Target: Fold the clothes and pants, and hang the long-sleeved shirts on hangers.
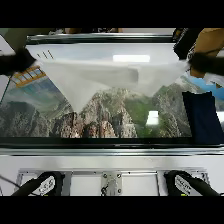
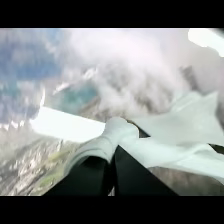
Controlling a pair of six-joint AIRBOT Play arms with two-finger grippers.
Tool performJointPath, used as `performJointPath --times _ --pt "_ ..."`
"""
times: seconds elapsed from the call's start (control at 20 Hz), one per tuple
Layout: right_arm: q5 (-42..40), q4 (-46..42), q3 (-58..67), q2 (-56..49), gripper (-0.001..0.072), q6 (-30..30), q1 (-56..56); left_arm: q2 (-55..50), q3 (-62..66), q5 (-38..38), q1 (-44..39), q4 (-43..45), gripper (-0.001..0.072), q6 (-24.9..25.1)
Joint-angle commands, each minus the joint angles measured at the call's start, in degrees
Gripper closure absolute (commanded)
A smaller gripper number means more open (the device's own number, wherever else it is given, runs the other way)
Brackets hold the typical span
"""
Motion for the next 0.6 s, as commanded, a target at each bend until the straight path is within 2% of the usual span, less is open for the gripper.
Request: performJointPath --times 0.0,0.15,0.3,0.55 --pt "-1.0 -1.4 10.6 12.0 0.0699 0.0 -1.4 14.6 6.8 -0.2 0.1 0.2 0.0700 -0.1" --pt "-7.0 -1.5 11.5 20.5 0.0700 0.0 -1.4 23.7 7.6 1.1 0.1 0.2 0.0700 -0.2" --pt "-9.7 -1.4 11.5 25.6 0.0700 0.0 -1.4 30.3 4.2 3.6 0.1 0.3 0.0700 -0.9" --pt "-8.4 -1.3 11.5 25.2 0.0700 0.0 -1.4 33.6 -6.2 6.9 0.1 0.7 0.0700 -4.4"
